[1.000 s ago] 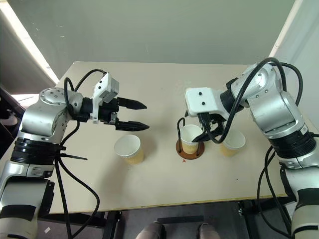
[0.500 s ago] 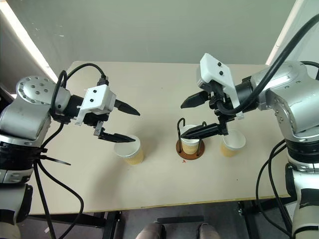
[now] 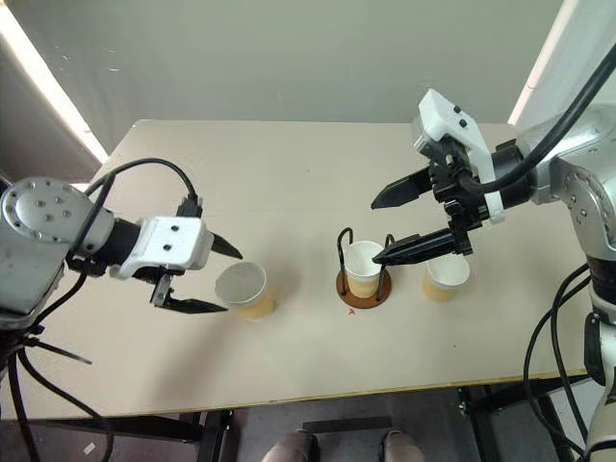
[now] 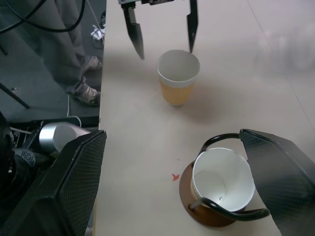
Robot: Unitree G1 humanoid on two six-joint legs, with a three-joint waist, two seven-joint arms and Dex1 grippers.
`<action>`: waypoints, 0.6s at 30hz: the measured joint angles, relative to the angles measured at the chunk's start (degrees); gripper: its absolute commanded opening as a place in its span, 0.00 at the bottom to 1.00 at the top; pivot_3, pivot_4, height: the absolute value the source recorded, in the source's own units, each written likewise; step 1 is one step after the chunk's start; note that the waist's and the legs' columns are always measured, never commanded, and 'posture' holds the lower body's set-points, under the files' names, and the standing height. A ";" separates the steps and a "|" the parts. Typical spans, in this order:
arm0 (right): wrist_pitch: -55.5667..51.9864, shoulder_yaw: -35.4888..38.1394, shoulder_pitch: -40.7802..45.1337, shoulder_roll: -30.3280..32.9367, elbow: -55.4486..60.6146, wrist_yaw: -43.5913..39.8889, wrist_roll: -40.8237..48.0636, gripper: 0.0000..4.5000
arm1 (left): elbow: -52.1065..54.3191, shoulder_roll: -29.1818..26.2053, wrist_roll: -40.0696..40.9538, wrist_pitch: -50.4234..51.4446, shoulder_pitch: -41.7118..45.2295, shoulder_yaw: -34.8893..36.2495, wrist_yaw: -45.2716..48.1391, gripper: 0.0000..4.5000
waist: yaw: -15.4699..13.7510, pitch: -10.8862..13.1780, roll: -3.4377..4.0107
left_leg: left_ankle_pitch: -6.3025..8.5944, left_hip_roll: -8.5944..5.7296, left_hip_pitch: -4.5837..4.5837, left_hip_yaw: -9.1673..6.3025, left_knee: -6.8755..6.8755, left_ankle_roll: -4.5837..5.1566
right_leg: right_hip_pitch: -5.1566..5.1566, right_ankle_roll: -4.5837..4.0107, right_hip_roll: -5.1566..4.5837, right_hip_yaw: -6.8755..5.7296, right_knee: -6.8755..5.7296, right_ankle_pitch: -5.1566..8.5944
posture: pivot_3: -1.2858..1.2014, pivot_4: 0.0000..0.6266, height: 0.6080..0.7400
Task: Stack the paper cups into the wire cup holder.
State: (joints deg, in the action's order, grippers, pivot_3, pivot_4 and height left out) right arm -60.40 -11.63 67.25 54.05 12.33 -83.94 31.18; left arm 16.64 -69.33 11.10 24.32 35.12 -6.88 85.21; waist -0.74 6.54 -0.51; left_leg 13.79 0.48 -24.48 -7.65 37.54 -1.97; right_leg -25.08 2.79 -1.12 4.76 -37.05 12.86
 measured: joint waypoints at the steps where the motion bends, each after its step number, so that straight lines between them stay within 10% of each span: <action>1: 0.36 -0.34 0.31 0.16 -0.67 -0.27 -0.04 1.00 | 0.45 -0.34 0.04 0.15 -0.87 0.19 -0.35 1.00 | -0.01 0.00 0.00 | 0.00 0.01 0.02 -0.01 -0.04 -0.01 | 0.01 -0.06 0.00 -0.02 -0.01 0.03 | 0.52 0.24 1.00; 18: 1.97 -2.32 1.06 1.07 -2.61 -0.61 -0.45 1.00 | -2.42 0.82 -4.16 -4.67 -3.94 -2.38 -2.85 1.00 | -0.02 0.00 0.00 | 0.02 0.04 0.10 -0.01 -0.12 -0.05 | -0.01 -0.10 0.00 -0.05 -0.13 0.04 | 0.52 0.24 1.00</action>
State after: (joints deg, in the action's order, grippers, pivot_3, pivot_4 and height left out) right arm -58.43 -13.95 68.31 55.12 9.72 -84.55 30.73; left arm 14.22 -68.51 6.95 19.66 31.18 -9.26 82.37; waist -0.76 6.54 -0.51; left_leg 13.81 0.52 -24.38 -7.66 37.43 -2.03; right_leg -25.08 2.69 -1.12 4.72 -37.18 12.90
